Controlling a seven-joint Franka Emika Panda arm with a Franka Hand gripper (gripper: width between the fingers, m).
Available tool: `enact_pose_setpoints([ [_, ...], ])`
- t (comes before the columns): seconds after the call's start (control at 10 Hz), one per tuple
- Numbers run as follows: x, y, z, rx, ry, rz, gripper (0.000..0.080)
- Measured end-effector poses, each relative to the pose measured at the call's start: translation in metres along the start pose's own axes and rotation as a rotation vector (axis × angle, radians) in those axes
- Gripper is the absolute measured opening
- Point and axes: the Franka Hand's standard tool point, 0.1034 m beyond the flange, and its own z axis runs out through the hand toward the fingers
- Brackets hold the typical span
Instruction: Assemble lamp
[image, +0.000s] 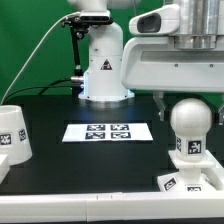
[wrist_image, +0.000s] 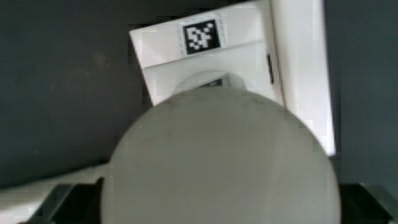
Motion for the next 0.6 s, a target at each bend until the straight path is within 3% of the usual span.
enact_pose_setpoints([
  [0.3,-0.0040,-0.0011,0.0007,0.006,-0.012,0.438,0.0573],
  [0.6,-0.0035,-0.0001,0.0003,-0.004,-0.003,0.519,0.0573],
])
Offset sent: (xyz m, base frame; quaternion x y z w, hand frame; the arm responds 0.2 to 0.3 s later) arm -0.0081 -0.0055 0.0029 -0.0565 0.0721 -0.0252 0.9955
